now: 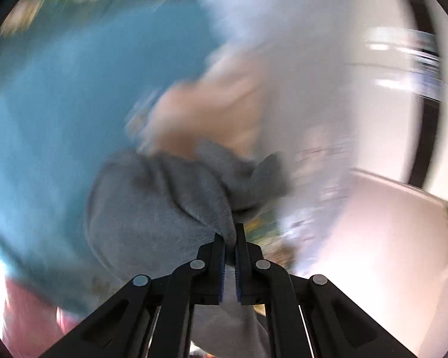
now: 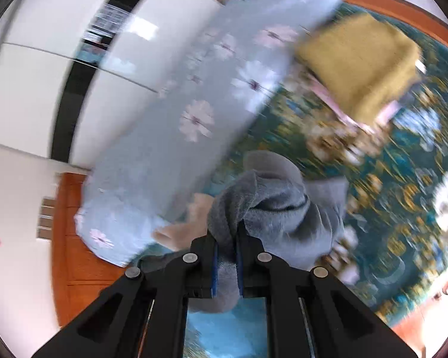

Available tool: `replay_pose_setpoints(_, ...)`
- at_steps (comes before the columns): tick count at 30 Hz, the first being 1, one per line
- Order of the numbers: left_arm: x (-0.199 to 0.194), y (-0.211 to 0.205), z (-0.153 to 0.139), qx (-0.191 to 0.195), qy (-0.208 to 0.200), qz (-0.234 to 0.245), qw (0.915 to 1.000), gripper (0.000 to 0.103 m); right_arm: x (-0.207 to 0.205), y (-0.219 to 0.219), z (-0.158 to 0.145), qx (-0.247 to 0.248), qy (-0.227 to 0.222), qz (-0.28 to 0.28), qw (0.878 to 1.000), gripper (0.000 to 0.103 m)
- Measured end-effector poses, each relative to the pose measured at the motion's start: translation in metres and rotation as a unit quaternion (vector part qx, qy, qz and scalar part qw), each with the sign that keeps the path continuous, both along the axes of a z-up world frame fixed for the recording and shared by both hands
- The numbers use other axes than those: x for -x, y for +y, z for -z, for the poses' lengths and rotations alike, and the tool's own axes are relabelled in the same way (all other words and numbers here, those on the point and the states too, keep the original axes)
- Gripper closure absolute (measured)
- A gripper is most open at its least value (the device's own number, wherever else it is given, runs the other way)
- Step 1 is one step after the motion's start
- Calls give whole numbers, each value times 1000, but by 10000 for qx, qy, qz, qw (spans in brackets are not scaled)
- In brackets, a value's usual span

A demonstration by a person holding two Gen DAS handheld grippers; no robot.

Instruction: Fold clothes

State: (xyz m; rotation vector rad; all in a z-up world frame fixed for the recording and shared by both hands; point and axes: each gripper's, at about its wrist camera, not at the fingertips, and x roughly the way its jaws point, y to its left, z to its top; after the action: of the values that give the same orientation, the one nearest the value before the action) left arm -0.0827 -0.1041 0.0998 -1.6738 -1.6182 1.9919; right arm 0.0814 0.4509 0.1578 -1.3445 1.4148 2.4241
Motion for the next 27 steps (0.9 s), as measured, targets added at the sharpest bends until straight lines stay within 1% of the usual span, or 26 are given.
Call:
replay_pose_setpoints(1, 0, -9, -30, 51, 474, -37, 9989, 98, 6, -3, -12, 46, 302, -74, 9995, 93)
replay_pose_setpoints(2, -3, -21, -56, 96, 886, -63, 9960, 98, 13, -5, -24, 93, 613, -153, 9980, 93)
replay_pose_setpoints(3, -10, -32, -78, 136, 1236, -78, 9922, 98, 15, -8, -32, 99, 818, -252, 9963, 93)
replay_pose_setpoints(4, -18, -41, -92, 215, 1450, -107, 9891, 98, 16, -12, -40, 88, 1050, -371, 9937, 93)
replay_pose_setpoints(5, -30, -51, -90, 327, 1457, -170, 9886, 98, 14, -16, -44, 71, 1261, -514, 9907, 93)
replay_pose_setpoints(7, -54, -71, -80, 564, 1370, -313, 9885, 98, 9, -24, -37, 40, 1331, -707, 9886, 93)
replay_pose_setpoints(8, -66, -75, -65, 617, 1209, -372, 9901, 98, 4, -29, -21, -26, 1163, -803, 9900, 93)
replay_pose_setpoints(10, -88, -80, -10, 821, 386, -441, 9949, 98, -7, -38, 33, 123, 349, -850, 9957, 93)
replay_pose_setpoints(11, -101, -81, 19, 926, -34, -491, 9945, 98, -12, -42, 61, 205, -70, -867, 9960, 93)
replay_pose_setpoints(12, -114, -87, 49, 1046, -415, -539, 9922, 98, -20, -47, 90, 317, -492, -870, 9945, 93)
replay_pose_setpoints(13, -128, -94, 75, 1055, -768, -632, 9894, 98, -31, -52, 121, 403, -975, -857, 9907, 93)
replay_pose_setpoints(14, -142, -101, 98, 1029, -1113, -739, 9857, 98, -43, -58, 152, 486, -1462, -841, 9845, 94)
replay_pose_setpoints(15, -156, -108, 122, 1001, -1458, -846, 9806, 98, -53, -58, 171, 618, -1743, -792, 9796, 94)
replay_pose_setpoints(16, -170, -112, 137, 982, -1760, -923, 9751, 98, -64, -59, 188, 760, -2005, -758, 9738, 95)
replay_pose_setpoints(17, -183, -114, 150, 963, -2049, -992, 9690, 98, -74, -57, 202, 797, -2288, -716, 9676, 95)
replay_pose_setpoints(18, -197, -117, 163, 944, -2336, -1060, 9619, 98, -78, -54, 207, 816, -2384, -655, 9655, 95)
replay_pose_setpoints(19, -203, -115, 170, 973, -2504, -1096, 9570, 98, -82, -51, 211, 835, -2462, -593, 9638, 95)
replay_pose_setpoints(21, -210, -124, 172, 943, -2576, -1216, 9539, 98, -85, -44, 210, 820, -2437, -457, 9653, 95)
replay_pose_setpoints(22, -210, -129, 172, 864, -2509, -1352, 9546, 98, -86, -42, 208, 818, -2401, -448, 9663, 95)
replay_pose_setpoints(23, -210, -134, 171, 768, -2414, -1509, 9555, 98, -86, -41, 207, 788, -2372, -447, 9672, 95)
replay_pose_setpoints(25, -195, -126, 167, 580, -2212, -1736, 9579, 98, -84, -43, 205, 752, -2386, -467, 9671, 95)
replay_pose_setpoints(27, -184, -132, 156, 405, -1955, -1877, 9617, 98, -80, -46, 207, 697, -2412, -516, 9666, 93)
